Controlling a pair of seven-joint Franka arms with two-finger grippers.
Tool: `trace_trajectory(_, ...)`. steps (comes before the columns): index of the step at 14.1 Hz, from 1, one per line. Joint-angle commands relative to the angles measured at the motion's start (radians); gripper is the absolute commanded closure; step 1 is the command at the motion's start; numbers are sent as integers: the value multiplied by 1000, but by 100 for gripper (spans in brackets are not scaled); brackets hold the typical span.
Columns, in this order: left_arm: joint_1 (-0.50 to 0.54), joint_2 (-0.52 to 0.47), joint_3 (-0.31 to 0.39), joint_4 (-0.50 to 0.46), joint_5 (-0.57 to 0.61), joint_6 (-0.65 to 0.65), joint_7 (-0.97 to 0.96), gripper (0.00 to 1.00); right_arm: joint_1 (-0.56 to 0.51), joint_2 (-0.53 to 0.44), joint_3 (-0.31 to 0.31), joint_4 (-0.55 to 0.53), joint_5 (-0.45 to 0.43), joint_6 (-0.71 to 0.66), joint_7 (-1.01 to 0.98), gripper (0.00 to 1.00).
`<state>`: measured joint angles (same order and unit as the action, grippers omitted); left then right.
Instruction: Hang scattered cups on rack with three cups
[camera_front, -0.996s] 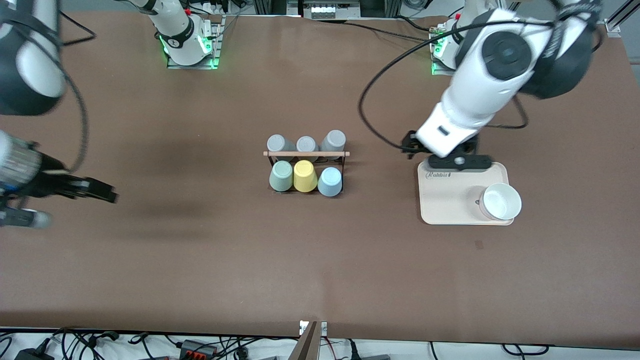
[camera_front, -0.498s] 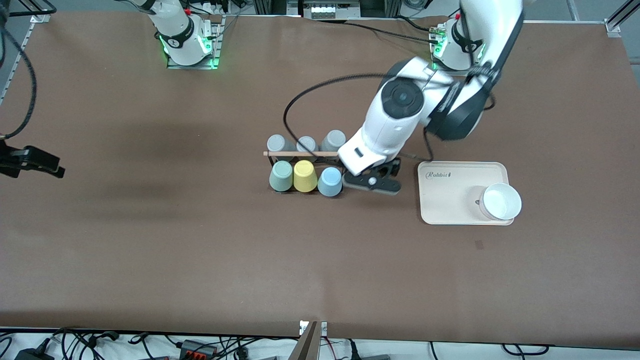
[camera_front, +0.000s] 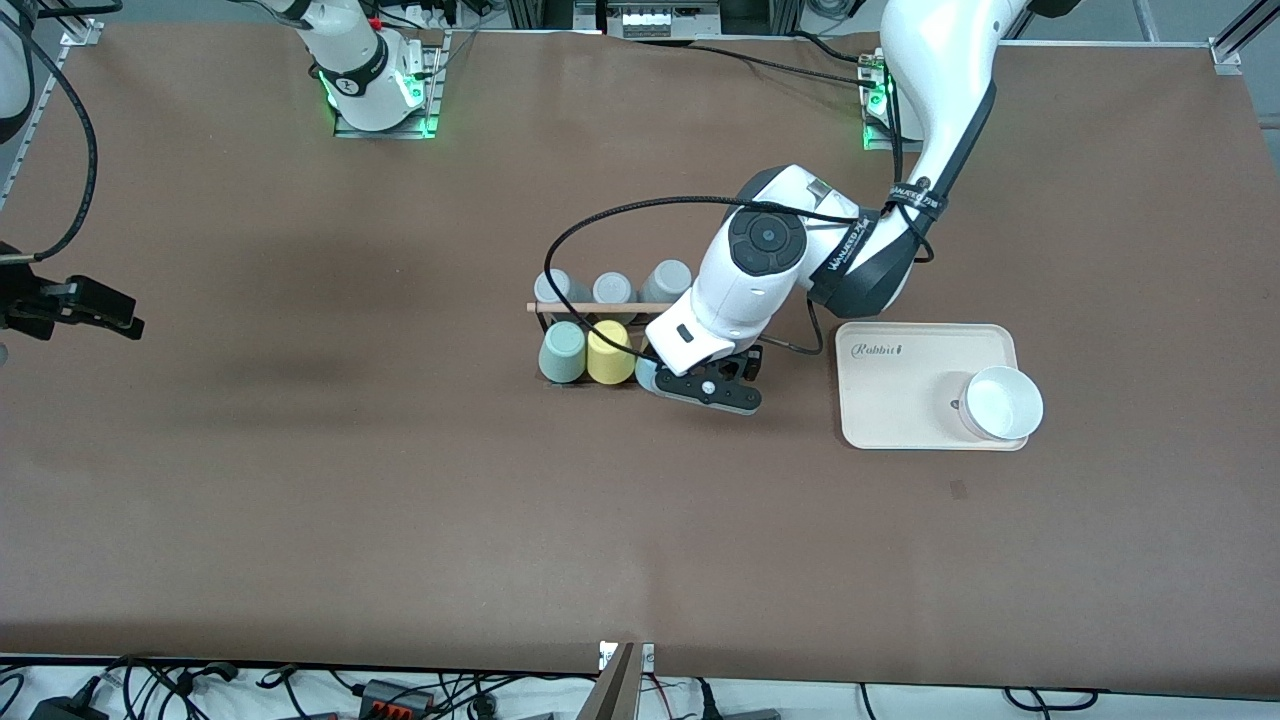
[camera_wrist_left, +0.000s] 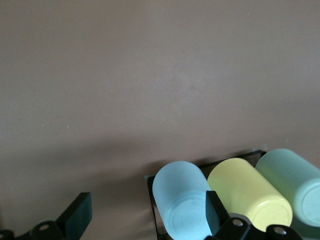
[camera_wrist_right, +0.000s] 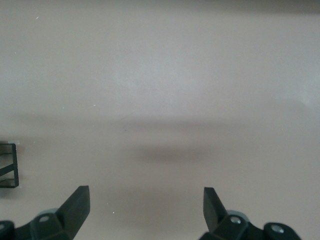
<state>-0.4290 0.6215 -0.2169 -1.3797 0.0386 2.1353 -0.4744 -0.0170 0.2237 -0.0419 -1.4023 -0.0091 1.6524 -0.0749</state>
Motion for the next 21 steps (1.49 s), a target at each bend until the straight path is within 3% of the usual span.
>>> trace_trajectory(1, 134, -121, -2, 10, 3, -154, 16, 0, 14, -137, -13, -208, -14, 98, 0, 0)
trace_trajectory(3, 241, -207, -6, 16, 0, -303, 40, 0, 14, -191, -12, -289, -12, 125, 0, 0)
trace_trajectory(7, 344, -296, 4, 14, 12, -523, 161, 0, 15, -205, -7, -293, -12, 89, -2, 0)
trace_trajectory(13, 476, -376, -1, -7, 6, -552, 203, 0, 15, -207, -7, -271, -6, 63, 0, 0)
trace_trajectory(18, 470, -543, -1, -241, 1, -491, 200, 0, 15, -210, -6, -271, 1, 64, 3, 0)
trace_trajectory(21, 464, -560, 8, -268, -2, -454, 203, 0, 15, -211, -6, -271, 1, 63, 3, 0)
